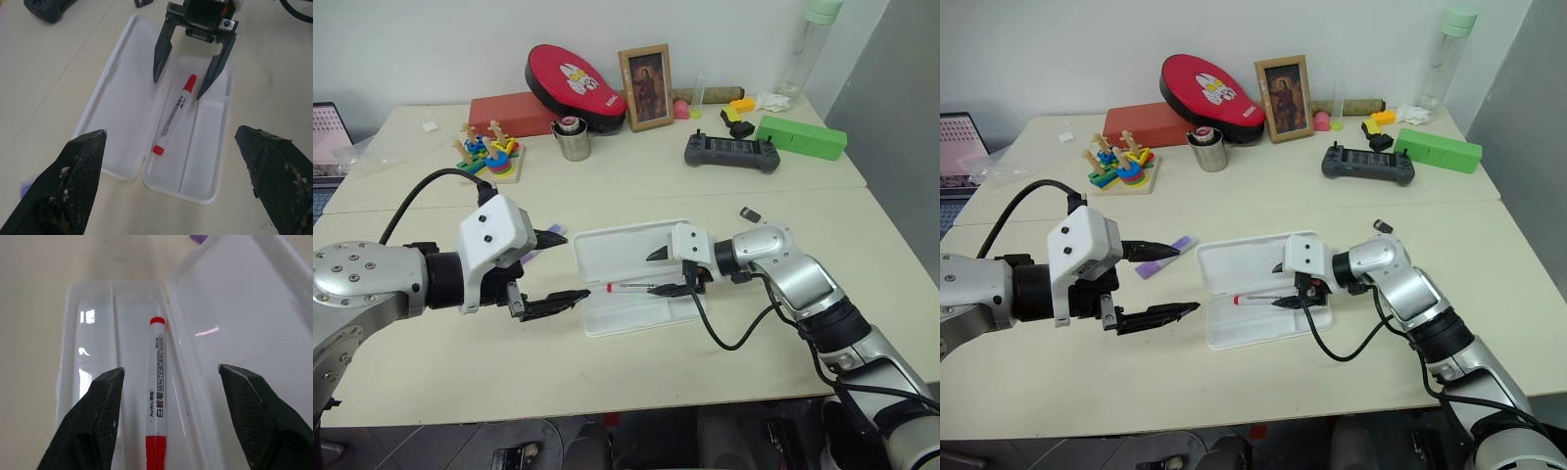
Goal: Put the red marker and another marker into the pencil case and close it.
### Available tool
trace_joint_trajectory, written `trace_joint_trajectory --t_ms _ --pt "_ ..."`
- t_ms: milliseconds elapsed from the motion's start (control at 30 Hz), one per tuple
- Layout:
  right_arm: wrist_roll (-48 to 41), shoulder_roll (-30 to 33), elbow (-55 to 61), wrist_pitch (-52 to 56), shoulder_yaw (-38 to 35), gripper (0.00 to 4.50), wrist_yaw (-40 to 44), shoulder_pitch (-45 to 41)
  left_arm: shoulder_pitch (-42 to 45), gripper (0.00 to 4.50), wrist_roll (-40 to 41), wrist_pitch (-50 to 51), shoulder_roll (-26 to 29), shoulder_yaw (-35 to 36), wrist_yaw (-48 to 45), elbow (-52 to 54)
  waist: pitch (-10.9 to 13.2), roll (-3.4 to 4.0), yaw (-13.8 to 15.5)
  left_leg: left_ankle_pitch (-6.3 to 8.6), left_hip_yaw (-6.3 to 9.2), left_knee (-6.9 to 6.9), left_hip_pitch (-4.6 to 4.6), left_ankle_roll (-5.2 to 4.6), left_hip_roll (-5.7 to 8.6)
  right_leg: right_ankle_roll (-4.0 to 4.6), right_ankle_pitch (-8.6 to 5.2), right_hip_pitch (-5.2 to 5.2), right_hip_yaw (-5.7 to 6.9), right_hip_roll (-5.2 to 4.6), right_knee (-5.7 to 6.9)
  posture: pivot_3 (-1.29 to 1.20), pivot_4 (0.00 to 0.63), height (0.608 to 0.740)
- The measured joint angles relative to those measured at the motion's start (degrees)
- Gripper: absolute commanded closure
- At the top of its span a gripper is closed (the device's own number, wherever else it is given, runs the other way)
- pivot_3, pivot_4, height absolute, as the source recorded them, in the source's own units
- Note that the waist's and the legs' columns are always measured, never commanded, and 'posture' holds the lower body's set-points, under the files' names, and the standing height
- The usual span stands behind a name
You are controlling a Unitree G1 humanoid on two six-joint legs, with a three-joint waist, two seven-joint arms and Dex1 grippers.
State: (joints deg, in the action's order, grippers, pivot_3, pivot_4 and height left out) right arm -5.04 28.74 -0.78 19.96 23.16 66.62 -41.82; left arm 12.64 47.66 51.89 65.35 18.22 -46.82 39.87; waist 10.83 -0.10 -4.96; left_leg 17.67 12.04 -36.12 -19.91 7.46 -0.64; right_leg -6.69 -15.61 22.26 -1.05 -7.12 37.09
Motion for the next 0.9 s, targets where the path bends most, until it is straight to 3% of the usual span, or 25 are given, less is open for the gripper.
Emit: trace_joint_trajectory --t_ms 100,267,433,533,900 --pt "-2.79 1.58 3.59 3.28 -2.08 0.04 1.13 -0.06 0.13 0.00 1.19 0.72 -0.01 1.42 0.03 -0.46 0.00 0.00 0.01 0.00 0.01 0.00 0.01 0.00 0.00 0.00 0.00 0.00 0.00 0.00 0.00 0.00 0.150 0.740" --pt "-8.30 6.17 10.54 8.92 -6.74 0.04 3.31 0.12 -0.77 0.00 0.18 0.81 0.90 4.70 -1.00 -5.41 0.00 0.00 0.08 0.00 0.00 0.00 0.02 -0.01 0.00 0.00 0.00 0.00 0.00 0.00 0.01 0.00 0.150 0.740" --pt "-10.96 7.81 12.87 12.09 -8.99 0.04 3.01 0.12 -2.78 0.00 -6.11 -3.56 1.80 5.18 -3.01 -12.70 0.01 0.01 0.02 0.00 -0.01 0.01 0.03 -0.01 0.00 0.00 0.00 0.02 0.00 0.00 0.04 0.00 0.150 0.740" --pt "-12.80 7.80 14.24 14.56 -10.68 0.04 1.68 -0.49 -1.87 0.00 -13.79 -10.57 1.66 1.31 -2.62 -21.59 0.01 0.02 0.10 0.00 -0.01 0.01 0.04 -0.01 0.00 0.00 0.00 0.01 0.00 0.00 0.06 0.00 0.150 0.740" --pt "-11.95 8.15 17.12 15.85 -8.59 0.04 -1.86 -3.18 14.36 0.00 -29.89 -25.32 -10.51 -17.13 -4.35 -48.95 -0.02 -0.03 0.03 -0.01 0.06 -0.02 -0.02 0.01 0.00 0.02 0.02 0.02 0.08 0.00 0.00 0.00 0.150 0.740"
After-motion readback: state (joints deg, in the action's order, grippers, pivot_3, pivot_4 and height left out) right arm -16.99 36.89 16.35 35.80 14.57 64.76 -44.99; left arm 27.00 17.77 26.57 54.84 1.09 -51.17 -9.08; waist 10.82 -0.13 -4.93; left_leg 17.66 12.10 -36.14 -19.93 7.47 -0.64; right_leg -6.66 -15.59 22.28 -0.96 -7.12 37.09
